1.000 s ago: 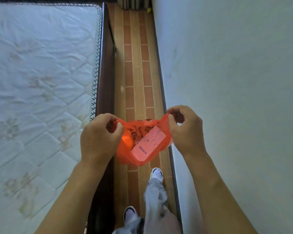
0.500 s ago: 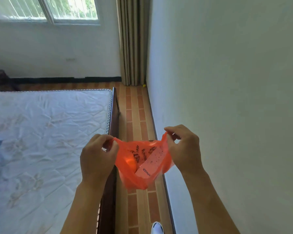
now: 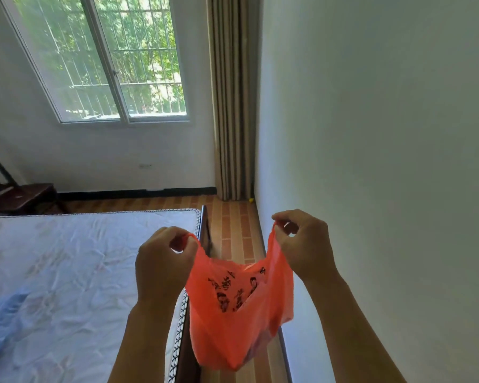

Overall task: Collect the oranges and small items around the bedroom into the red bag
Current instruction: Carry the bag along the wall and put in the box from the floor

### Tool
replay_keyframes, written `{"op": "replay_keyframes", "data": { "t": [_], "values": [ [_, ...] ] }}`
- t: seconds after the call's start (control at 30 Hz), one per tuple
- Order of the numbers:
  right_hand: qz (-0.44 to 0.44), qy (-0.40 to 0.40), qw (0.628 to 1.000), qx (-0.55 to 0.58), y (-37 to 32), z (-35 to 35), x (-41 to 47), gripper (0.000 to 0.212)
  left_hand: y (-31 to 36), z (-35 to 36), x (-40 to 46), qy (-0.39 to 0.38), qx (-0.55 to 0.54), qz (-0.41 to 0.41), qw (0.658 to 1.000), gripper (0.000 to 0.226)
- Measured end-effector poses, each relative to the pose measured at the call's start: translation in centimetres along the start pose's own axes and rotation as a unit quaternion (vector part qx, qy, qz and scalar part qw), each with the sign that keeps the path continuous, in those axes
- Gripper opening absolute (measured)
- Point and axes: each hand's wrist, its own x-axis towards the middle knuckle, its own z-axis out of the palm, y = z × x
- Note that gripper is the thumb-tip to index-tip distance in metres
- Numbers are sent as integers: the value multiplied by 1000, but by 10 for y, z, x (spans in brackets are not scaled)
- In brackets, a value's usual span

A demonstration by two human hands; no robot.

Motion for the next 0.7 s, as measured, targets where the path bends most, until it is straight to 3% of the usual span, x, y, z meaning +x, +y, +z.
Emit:
{"op": "replay_keyframes", "data": {
  "t": [0.37, 0.7],
  "values": [
    [-20, -14, 1000, 5, 11, 30, 74, 18, -14, 33, 53, 22, 19, -2, 1000, 4],
    [-6, 13, 1000, -20, 28, 71, 145, 19, -43, 84, 152, 7, -22, 32, 999, 11]
  ]
}}
